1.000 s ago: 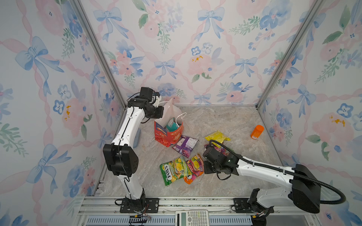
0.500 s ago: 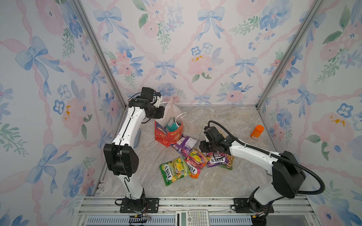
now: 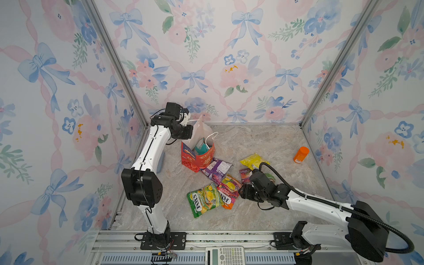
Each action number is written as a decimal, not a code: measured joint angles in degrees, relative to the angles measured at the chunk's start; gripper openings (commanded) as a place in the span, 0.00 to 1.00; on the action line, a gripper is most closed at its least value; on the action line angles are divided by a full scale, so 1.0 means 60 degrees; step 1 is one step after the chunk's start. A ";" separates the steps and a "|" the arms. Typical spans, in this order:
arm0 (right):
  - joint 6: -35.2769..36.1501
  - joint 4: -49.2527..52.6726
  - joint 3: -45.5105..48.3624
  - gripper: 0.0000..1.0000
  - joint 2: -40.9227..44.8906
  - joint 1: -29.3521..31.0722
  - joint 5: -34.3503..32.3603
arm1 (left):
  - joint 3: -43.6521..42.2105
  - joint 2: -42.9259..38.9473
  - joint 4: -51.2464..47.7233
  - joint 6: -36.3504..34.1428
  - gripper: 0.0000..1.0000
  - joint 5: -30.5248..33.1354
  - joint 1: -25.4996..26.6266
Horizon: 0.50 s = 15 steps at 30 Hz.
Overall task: Place the snacks into the paper bag
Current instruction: 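Lower the right gripper onto the orange lemon & blackcurrant Fox's packet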
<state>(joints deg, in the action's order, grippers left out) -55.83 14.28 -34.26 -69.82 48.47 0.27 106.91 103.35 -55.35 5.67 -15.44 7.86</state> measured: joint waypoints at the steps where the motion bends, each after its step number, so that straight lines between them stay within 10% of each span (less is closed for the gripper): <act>1: -0.0168 -0.0127 0.0120 0.65 0.0004 0.0000 0.0029 | 0.0000 0.0004 0.0000 0.0000 0.00 0.0000 0.0000; 15: -0.1355 -0.2076 0.0484 0.65 -0.1056 0.0004 0.0514 | 0.0000 0.0000 0.0000 0.0000 0.00 0.0000 0.0000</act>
<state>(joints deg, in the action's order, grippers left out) -63.96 1.83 -31.35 -76.16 48.49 3.36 106.91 103.35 -55.35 5.67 -15.44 7.86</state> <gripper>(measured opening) 0.647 0.047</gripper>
